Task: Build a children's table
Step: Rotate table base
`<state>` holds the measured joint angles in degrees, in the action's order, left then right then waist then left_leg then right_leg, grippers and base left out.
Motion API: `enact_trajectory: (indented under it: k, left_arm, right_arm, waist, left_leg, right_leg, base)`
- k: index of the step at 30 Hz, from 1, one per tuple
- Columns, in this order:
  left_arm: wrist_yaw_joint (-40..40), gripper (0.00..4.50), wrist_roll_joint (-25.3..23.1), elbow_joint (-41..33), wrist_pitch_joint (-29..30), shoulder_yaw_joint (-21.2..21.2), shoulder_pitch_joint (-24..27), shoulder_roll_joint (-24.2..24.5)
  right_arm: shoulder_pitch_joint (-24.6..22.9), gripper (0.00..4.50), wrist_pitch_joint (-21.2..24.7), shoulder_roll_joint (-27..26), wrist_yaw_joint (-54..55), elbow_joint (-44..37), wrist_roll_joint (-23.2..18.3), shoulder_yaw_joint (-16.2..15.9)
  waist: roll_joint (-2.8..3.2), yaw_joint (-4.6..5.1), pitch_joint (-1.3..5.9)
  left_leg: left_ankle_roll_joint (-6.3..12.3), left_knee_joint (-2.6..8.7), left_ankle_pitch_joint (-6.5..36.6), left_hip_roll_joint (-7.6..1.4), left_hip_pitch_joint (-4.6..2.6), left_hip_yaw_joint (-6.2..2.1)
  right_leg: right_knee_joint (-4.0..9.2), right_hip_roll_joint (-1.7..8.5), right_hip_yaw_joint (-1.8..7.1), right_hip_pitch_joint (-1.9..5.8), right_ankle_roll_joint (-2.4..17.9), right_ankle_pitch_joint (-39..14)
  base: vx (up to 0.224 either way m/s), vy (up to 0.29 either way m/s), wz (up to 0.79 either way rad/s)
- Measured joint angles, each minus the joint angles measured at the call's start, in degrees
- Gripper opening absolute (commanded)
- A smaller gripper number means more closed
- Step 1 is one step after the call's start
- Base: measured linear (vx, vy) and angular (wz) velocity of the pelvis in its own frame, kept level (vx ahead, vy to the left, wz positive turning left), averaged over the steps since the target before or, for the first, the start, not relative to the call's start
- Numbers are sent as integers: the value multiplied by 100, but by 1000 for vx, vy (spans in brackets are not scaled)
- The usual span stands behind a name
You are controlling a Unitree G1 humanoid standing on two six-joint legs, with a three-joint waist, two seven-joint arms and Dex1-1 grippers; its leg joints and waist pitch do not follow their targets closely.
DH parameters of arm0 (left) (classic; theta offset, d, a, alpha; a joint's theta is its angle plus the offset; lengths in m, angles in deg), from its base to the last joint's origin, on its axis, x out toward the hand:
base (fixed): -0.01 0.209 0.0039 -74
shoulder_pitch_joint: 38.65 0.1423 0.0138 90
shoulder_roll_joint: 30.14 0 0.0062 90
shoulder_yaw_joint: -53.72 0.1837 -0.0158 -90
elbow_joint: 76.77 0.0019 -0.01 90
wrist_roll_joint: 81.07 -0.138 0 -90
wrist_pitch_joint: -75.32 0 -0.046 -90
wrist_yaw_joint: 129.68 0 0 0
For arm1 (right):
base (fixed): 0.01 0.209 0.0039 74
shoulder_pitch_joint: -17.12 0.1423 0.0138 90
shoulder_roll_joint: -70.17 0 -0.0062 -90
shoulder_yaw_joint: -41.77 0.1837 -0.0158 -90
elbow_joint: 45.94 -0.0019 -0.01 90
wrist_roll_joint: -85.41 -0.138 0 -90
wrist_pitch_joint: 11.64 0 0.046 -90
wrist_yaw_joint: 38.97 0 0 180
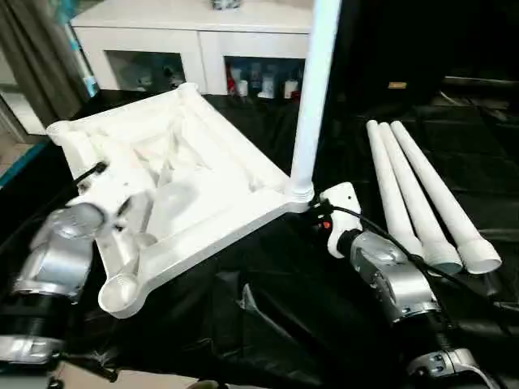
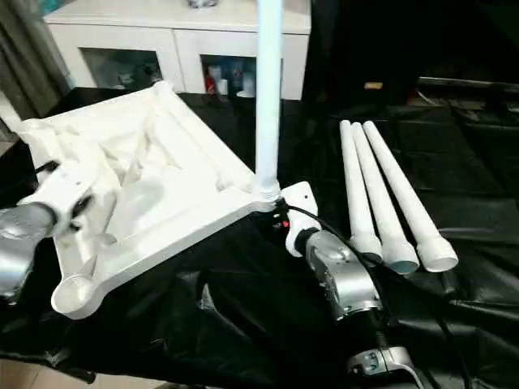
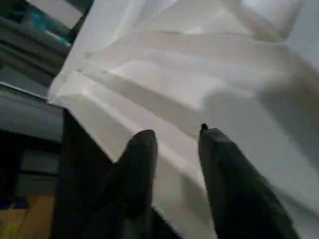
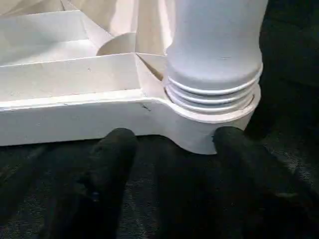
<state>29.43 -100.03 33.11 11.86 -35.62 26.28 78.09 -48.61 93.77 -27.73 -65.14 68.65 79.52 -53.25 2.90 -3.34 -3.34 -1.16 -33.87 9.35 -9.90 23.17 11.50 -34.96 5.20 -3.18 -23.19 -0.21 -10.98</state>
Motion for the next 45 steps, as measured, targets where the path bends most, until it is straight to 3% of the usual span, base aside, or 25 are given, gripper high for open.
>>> enact_trajectory:
  k: [8, 14, 17, 21, 30, 35, 40, 45]
  left_arm:
    - [146, 57, -92, -127, 248, -47, 87, 215]
    - [-728, 15, 59, -171, 357, 388, 401, 228]
    - [-1289, 9, 118, -353, 487, 740, 473, 379]
    - [-1775, 0, 146, -527, 514, 901, 512, 536]
    - [-3653, 0, 1009, -1798, 443, 1338, 829, 899]
    - [-4253, 0, 1342, -2133, 287, 1615, 838, 617]
    - [-4559, 0, 1535, -2040, 191, 2069, 450, 35]
    - [-4574, 0, 1565, -1593, -338, 2444, 40, -627]
  right_arm:
    - [-41, 194, 4, 53, -18, 28, 17, -39]
    - [-195, 149, 24, 39, -175, -33, 16, -169]
    - [-149, 127, 20, -19, -175, -23, 16, -169]
    - [-47, 90, -46, -56, -172, 128, 17, -170]
    - [336, 5, -334, -133, -168, 803, 166, -180]
    - [499, 2, -478, -94, -160, 1121, 202, -123]
    - [553, 2, -610, -15, -159, 1314, 231, -27]
    - [644, 2, -704, -20, -154, 1374, 257, 9]
  waist:
    - [0, -15, 0]
    - [-2, -32, 1]
    - [-3, -26, 2]
    - [-2, -13, 2]
    - [3, -91, 5]
    - [4, -103, 5]
    - [8, -105, 2]
    - [18, -2, 4]
  left_leg:
    - [0, -1, 0, 1, 0, 0]
    - [0, -1, 0, 1, 0, 0]
    - [0, 0, 0, 1, -3, -1]
    - [-1, 0, 0, 1, -6, -1]
    - [-2, 0, 1, 6, -10, 2]
    - [-2, -1, 1, 7, -19, 5]
    - [-8, -3, -3, 9, -20, 7]
    - [-11, -6, -5, 6, -22, 2]
  right_leg:
    - [2, 0, 0, 1, 0, 0]
    - [2, 0, 0, 1, 0, 0]
    - [0, 0, 2, 2, 1, 0]
    - [-1, 0, 3, 2, 2, 1]
    - [0, 4, 6, 9, 3, 1]
    - [-9, 4, 12, 11, 9, 5]
    - [-13, 4, 18, 11, 17, 13]
    - [-17, -1, 16, 8, 17, 15]
  base:
    - [0, 0, 0]
    - [0, 0, 0]
    - [0, 0, 0]
    - [0, 0, 0]
    - [0, 0, 0]
    - [0, 0, 0]
    - [0, 0, 0]
    - [0, 0, 0]
